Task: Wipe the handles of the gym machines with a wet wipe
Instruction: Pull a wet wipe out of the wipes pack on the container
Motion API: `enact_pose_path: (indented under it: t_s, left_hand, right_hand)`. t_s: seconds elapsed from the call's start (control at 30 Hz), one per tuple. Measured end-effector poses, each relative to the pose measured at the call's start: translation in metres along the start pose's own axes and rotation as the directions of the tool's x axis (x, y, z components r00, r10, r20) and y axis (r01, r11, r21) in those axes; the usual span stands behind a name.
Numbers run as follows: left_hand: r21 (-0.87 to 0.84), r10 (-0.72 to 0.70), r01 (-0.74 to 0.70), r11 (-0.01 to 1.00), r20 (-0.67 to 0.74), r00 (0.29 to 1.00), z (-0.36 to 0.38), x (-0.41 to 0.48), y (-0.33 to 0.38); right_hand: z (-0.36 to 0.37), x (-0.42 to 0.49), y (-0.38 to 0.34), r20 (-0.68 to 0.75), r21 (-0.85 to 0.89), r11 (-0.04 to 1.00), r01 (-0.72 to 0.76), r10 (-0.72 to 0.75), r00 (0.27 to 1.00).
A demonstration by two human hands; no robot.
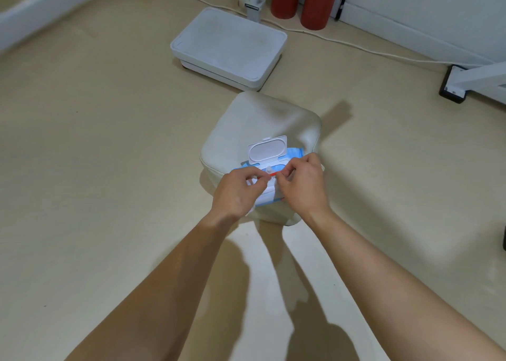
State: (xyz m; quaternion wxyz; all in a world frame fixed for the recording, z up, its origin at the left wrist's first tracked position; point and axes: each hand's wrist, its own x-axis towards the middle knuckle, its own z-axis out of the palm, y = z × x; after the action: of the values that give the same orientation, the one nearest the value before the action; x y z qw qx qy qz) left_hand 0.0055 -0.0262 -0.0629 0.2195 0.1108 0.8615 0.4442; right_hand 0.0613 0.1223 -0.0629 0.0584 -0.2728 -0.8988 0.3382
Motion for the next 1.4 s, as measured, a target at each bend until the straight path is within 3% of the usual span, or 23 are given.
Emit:
enact_pose_path:
  t_s: [0.07,0.17,0.27,0.5,0.67,0.77,0.87,0.93,1.1,1.3,1.4]
  left_hand:
    - [-0.050,-0.067,0.065,0.997,-0.033,0.997,0.004,0.002,0.002]
    - [-0.138,-0.152,0.135,0.981,-0.119,0.981,0.011,0.005,0.009]
    - [-0.291,-0.218,0.146,0.945,-0.234,0.947,0.009,0.010,0.013]
    - [-0.235,-0.022,-0.009,0.972,-0.129,0.991,-0.009,0.008,0.019]
    - [-0.067,-0.007,0.011,0.998,0.062,0.998,-0.011,-0.015,0.014]
    - [0.039,-0.052,0.048,0.998,0.120,0.991,-0.014,-0.021,0.018]
    - [0.122,-0.076,0.065,0.990,0.091,0.993,-0.018,-0.019,0.032]
    - [0.121,-0.117,0.104,0.987,0.107,0.987,-0.025,-0.020,0.042]
    - [-0.089,-0.256,0.281,0.956,0.215,0.942,-0.066,-0.033,0.059]
    - [-0.124,-0.306,0.340,0.932,0.234,0.923,-0.094,-0.034,0.067]
    - [-0.225,-0.300,0.351,0.909,0.230,0.926,-0.106,-0.032,0.083]
  right_hand:
    - [0.002,0.005,-0.002,-0.007,0.010,0.989,-0.148,0.148,0.989]
    - [-0.002,0.023,-0.007,0.091,0.200,0.886,-0.418,0.408,0.908]
    - [-0.007,0.033,-0.006,0.151,0.174,0.849,-0.499,0.477,0.866]
    - [-0.006,0.028,-0.007,0.115,0.141,0.886,-0.442,0.429,0.896]
    - [-0.022,-0.006,0.010,0.121,0.403,0.882,-0.245,0.214,0.969]
    - [-0.031,-0.022,0.022,0.193,0.215,0.976,0.027,-0.070,0.979]
    - [-0.028,-0.023,0.020,0.186,-0.076,0.980,0.184,-0.167,0.968]
    - [-0.027,-0.019,0.010,0.152,-0.115,0.988,0.102,-0.084,0.985]
    - [-0.017,-0.005,-0.005,0.144,-0.225,0.974,0.001,0.032,0.989]
    - [-0.010,0.002,-0.017,0.115,-0.350,0.936,-0.024,0.069,0.991]
    - [-0.012,0.000,-0.029,0.111,-0.412,0.909,-0.056,0.111,0.988]
